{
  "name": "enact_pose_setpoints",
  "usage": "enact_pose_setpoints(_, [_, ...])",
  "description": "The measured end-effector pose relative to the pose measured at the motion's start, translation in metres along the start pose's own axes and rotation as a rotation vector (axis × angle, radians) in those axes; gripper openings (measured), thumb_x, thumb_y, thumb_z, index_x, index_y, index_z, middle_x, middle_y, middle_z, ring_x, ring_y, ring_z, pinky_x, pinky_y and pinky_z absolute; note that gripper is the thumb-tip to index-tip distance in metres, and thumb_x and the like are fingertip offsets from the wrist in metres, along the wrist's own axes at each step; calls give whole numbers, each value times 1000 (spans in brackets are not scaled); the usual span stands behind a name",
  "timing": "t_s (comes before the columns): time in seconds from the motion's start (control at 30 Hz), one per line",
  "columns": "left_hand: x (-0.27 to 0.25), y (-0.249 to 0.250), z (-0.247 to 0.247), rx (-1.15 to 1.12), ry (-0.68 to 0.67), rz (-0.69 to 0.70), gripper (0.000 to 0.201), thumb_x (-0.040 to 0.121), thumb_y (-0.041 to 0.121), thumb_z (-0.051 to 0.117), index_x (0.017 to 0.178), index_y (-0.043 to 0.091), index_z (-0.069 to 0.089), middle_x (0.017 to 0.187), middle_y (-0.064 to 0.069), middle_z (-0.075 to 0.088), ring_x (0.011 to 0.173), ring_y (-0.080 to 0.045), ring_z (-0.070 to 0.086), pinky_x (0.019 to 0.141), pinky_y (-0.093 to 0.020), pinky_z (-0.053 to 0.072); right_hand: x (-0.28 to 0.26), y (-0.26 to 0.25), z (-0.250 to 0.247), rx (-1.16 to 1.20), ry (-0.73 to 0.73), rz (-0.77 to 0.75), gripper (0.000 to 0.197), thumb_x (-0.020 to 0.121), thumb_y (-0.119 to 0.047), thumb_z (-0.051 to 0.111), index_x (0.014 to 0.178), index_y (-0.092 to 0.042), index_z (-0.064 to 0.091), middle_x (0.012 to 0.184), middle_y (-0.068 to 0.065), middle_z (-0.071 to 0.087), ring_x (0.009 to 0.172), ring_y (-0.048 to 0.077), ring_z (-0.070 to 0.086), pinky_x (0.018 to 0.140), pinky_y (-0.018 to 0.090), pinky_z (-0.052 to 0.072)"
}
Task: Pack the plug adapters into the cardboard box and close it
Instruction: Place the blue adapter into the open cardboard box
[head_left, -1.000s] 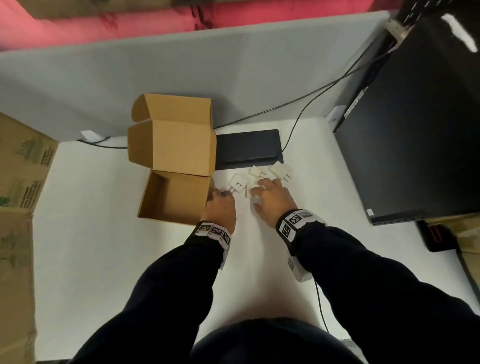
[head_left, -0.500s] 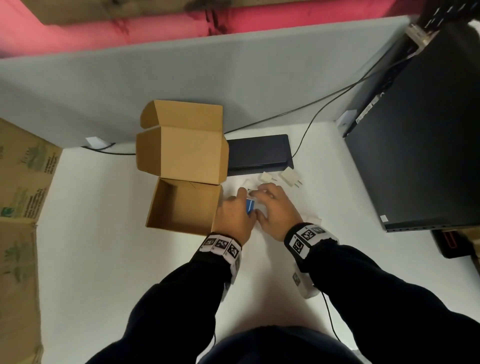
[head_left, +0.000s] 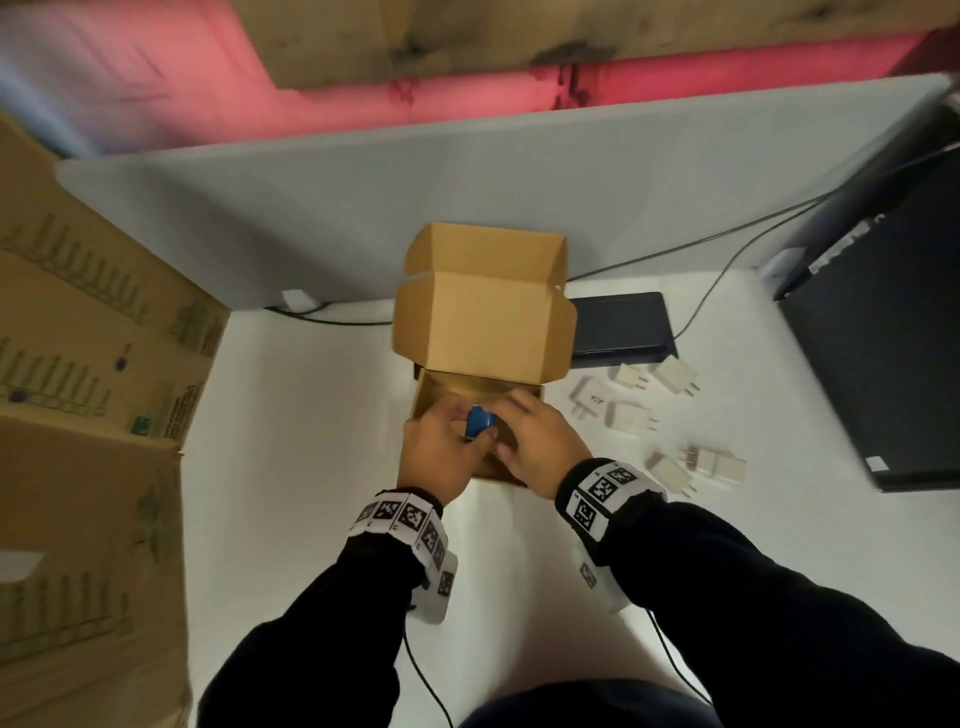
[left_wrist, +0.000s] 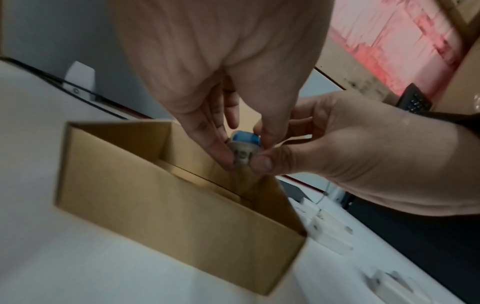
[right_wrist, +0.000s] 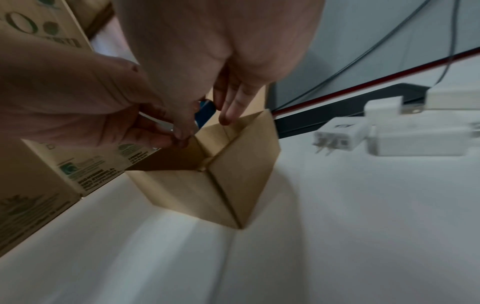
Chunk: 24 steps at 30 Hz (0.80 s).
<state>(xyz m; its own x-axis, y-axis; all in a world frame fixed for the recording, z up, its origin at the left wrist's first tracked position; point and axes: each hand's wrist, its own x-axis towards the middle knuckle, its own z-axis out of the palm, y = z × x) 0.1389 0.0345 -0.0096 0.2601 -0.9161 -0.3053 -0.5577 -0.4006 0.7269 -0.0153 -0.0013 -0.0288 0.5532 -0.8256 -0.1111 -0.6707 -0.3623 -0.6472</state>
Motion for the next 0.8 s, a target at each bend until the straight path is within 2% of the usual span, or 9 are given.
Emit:
enact_pose_setpoints(0.07, [11, -10, -11, 81, -46, 20, 33, 83, 32, 75, 112, 21, 66, 103, 3, 74, 86, -14, 71, 87, -31, 57, 16, -9, 8, -34, -26, 30, 40, 82, -13, 69, 121, -16, 59, 118, 5, 57, 102, 29, 62, 88, 41, 53])
enact_pose_setpoints(0.13, [21, -16, -16, 224, -93, 40, 28, 85, 36, 67, 111, 25, 65, 99, -2, 74, 93, -25, 66, 86, -39, 56, 32, -14, 14, -60, -43, 77, 35, 84, -15, 67, 118, -14, 60, 115, 8, 59, 101, 33, 62, 86, 41, 52])
enact_pose_setpoints(0.2, [29, -18, -17, 439, -64, 90, 19, 87, 36, 59, 101, 24, 64, 90, -6, 70, 88, -32, 62, 73, -41, 55, 47, -17, 20, -103, -94, 141, 33, 84, -18, 68, 115, -13, 59, 115, 9, 61, 102, 33, 62, 88, 43, 53])
enact_pose_setpoints(0.27, [35, -19, -17, 522, 60, 124, 14, 88, 29, 57, 92, 17, 63, 85, -8, 66, 84, -32, 61, 61, -38, 51, 59, -16, 25, -148, -151, 189, 32, 83, -20, 71, 112, -14, 59, 115, 9, 62, 104, 33, 62, 89, 45, 54])
enact_pose_setpoints(0.33, [44, -26, -18, 433, 169, 54, 22, 87, 26, 62, 105, 13, 63, 100, -11, 62, 95, -31, 58, 66, -41, 53, 67, -13, 32, -166, -160, 218, 34, 83, -19, 72, 113, -16, 58, 113, 9, 64, 103, 33, 64, 87, 46, 55])
enact_pose_setpoints(0.4, [52, -35, -19, 282, 156, -120, 36, 89, 28, 64, 122, 16, 57, 113, -11, 59, 104, -30, 58, 78, -44, 54, 71, -10, 37, -173, -148, 223, 35, 85, -17, 69, 118, -18, 55, 112, 10, 66, 100, 34, 65, 85, 46, 56])
enact_pose_setpoints(0.5, [55, -47, -14, 189, 18, -141, 13, 92, 25, 58, 102, 20, 64, 92, -4, 69, 88, -25, 67, 72, -34, 53, 75, -8, 44, -165, -112, 210, 33, 89, -18, 64, 121, -21, 57, 114, 11, 65, 102, 34, 64, 84, 43, 55])
enact_pose_setpoints(0.57, [52, -48, -10, 156, 8, -117, 8, 92, 19, 56, 94, 18, 65, 83, -2, 69, 79, -23, 66, 69, -32, 53, 77, -8, 47, -152, -100, 207, 33, 91, -19, 62, 123, -22, 59, 120, 11, 61, 107, 34, 60, 85, 42, 54])
enact_pose_setpoints(0.8, [48, -38, -5, 117, -54, -145, 13, 91, 24, 63, 103, 19, 64, 83, -2, 69, 75, -19, 63, 71, -28, 49, 69, 0, 36, -109, -121, 199, 29, 91, -18, 64, 119, -21, 67, 113, 6, 69, 104, 29, 63, 90, 41, 54])
